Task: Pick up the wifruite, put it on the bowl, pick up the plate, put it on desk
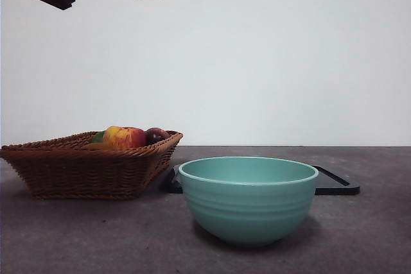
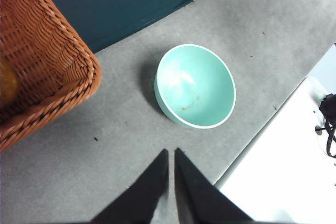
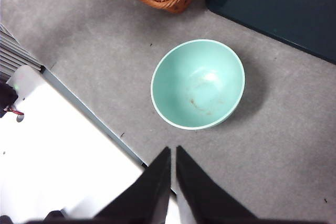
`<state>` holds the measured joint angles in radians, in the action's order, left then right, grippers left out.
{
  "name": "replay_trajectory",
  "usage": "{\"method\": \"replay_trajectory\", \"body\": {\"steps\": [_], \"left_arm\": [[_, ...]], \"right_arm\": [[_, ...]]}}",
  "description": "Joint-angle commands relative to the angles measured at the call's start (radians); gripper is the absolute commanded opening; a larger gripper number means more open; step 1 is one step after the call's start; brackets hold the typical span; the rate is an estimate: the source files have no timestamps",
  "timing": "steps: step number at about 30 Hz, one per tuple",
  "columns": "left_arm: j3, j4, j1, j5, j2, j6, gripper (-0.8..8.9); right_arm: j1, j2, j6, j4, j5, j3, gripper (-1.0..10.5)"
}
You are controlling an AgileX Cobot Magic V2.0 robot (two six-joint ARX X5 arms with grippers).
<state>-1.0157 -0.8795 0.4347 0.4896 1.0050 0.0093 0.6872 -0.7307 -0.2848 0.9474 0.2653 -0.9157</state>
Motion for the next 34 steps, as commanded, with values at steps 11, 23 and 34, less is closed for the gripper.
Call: {"method": "replay_trajectory", "body": {"steps": [11, 23, 34], "left_arm": [[-0.012, 0.010, 0.004, 0.005, -0.013, 0.003, 0.16], [0.065, 0.602, -0.335, -0.166, -0.367, 0.170, 0.16], [0.462, 0.872, -0.504, -0.544, -0.702, 0.170, 0.16]], "right_arm": [[0.009, -0.006, 0.011, -0.035, -0.003, -0.016, 0.1], [0.009, -0.006, 0.011, -0.035, -0.004, -0.016, 0.1], [0.009, -0.006, 0.011, -0.035, -0.003, -0.016, 0.1]]}}
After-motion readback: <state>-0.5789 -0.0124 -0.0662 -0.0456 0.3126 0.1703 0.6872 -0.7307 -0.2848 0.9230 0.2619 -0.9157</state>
